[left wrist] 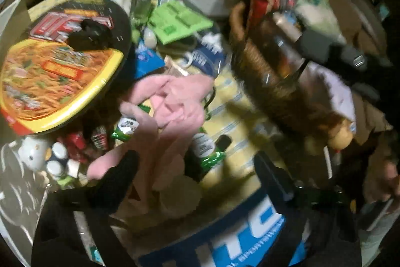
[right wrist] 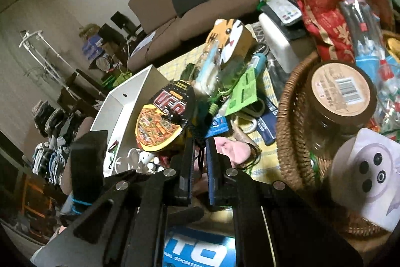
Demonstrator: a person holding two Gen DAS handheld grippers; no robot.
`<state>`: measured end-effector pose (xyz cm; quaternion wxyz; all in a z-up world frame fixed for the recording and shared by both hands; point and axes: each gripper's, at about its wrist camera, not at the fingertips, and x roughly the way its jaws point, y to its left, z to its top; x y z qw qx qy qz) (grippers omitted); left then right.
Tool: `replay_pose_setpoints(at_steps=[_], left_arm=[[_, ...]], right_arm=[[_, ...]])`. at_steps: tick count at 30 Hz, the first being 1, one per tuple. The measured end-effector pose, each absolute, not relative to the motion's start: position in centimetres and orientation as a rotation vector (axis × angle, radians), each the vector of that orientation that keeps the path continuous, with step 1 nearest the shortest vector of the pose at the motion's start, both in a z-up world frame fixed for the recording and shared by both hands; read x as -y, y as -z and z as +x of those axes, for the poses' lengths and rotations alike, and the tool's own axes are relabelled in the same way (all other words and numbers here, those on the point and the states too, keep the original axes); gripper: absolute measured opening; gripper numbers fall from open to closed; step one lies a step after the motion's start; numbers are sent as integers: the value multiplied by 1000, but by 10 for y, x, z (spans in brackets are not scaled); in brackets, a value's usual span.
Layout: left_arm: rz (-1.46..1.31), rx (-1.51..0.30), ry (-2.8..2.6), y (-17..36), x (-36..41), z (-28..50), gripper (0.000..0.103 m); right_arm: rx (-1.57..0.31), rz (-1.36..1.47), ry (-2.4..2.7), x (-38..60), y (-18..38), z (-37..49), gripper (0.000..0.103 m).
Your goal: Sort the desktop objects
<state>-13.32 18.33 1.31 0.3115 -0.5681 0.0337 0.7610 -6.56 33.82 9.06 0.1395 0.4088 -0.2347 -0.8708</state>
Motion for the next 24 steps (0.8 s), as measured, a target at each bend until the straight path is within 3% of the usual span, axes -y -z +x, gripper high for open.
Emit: replay_pose_setpoints(at_steps=[2,7,9,13,17,24], left_arm=[[-1517,-99,-2012,-7,-186,-137,81],[-1581,-168,-2043,9,-195,-148,81],[-1622,-211,-2049,19,-198,-152,74],[-1627,-148,-2093,22,-191,-158,35],[-1603,-10,-2089,14,-176,-162,10],[-1424,184,-2104,-51,-156,-147,9]], right_arm=[[683,1188,2513,-342,-87,-68,9],[686,1193,2495,-344,-84,-71,9],[679,1195,2492,-343,-84,-72,9],[673,1210,2482,-342,-81,-72,9],[668,1213,2484,-341,-80,-71,9],[671,1186,2488,-342,-85,-69,9]])
